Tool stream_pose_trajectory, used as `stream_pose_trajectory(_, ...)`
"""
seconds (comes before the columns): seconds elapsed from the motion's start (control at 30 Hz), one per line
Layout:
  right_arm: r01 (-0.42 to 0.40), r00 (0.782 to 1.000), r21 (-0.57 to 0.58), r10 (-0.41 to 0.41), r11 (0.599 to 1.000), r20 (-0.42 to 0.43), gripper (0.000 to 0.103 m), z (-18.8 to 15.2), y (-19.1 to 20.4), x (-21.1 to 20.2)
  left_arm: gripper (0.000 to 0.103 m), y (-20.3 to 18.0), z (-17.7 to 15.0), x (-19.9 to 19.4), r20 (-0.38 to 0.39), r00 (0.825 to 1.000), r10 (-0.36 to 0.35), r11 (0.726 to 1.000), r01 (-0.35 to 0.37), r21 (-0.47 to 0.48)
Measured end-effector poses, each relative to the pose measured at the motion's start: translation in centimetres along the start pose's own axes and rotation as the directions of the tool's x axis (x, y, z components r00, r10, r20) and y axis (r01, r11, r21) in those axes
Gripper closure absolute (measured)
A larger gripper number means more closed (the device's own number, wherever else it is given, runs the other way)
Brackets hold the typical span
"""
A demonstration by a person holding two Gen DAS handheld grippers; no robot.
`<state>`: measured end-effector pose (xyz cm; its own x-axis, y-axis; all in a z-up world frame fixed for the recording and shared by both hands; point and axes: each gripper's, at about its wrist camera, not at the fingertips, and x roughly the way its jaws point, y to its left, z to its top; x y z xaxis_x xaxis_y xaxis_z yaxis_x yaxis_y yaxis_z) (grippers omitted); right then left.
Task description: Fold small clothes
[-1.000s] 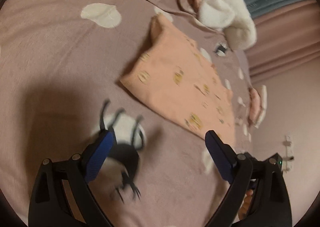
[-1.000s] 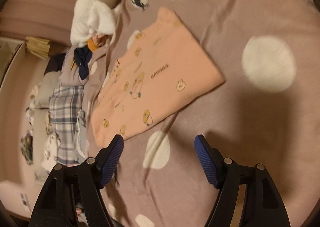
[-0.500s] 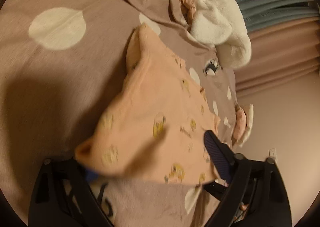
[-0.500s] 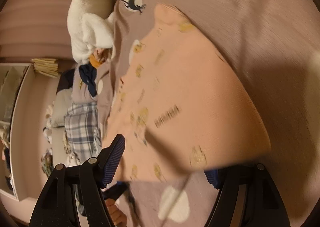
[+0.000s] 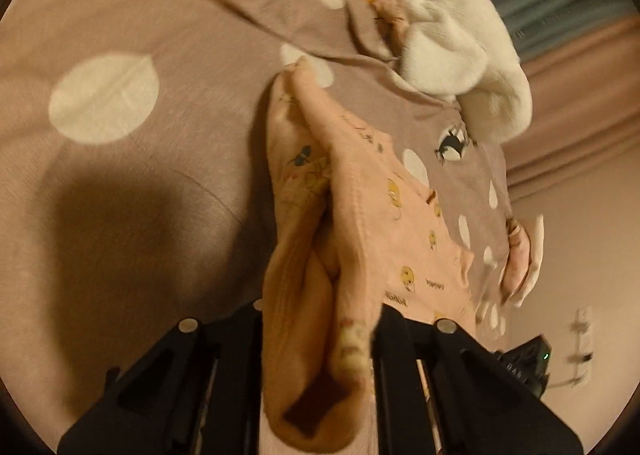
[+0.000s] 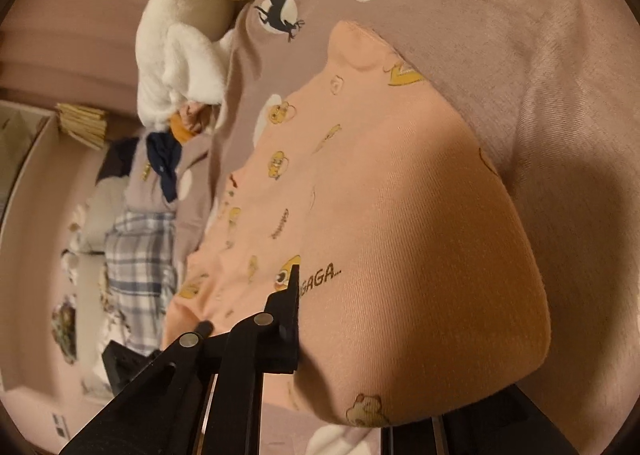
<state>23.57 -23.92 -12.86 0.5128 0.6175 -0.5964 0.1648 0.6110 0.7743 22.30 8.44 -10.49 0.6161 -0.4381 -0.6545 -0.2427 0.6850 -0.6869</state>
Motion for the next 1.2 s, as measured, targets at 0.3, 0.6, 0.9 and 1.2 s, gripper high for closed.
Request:
stream_pose_trajectory(0.3,-0.032,0.999,-0.014,0.032,0.999,-0.005,0.089,-3.2,1.4,-4.4,0.095,-0.9,-3.0,-4.8,-0.047,0.997,-0.056,0.997,0.058,0.057)
stream_pose_trajectory(0.6,0.069,0.997,-0.136,-0.065,0.988,0.030,0.089,-13.7,0.0,-10.6,0.094,5.9,-9.7,-10.0,-0.096,0.984,-0.149,0.988,0.144,-0.055)
stream_pose_trajectory(0.9,0.263,0.962,-0.156,-0.246,0.952,0.117,0.089,-15.9,-2.4,-13.5,0.089,4.4,-12.7,-13.8,0.109,0.989,0.102,0.984,-0.117,0.137)
stream_pose_trajectory(1.2,0.457,0.873,-0.090,-0.426,0.885,0.238,0.089,-16.4,-3.0,-17.4,0.090,4.8,-12.5,-15.9,0.271,0.902,0.337,0.907,-0.388,0.165)
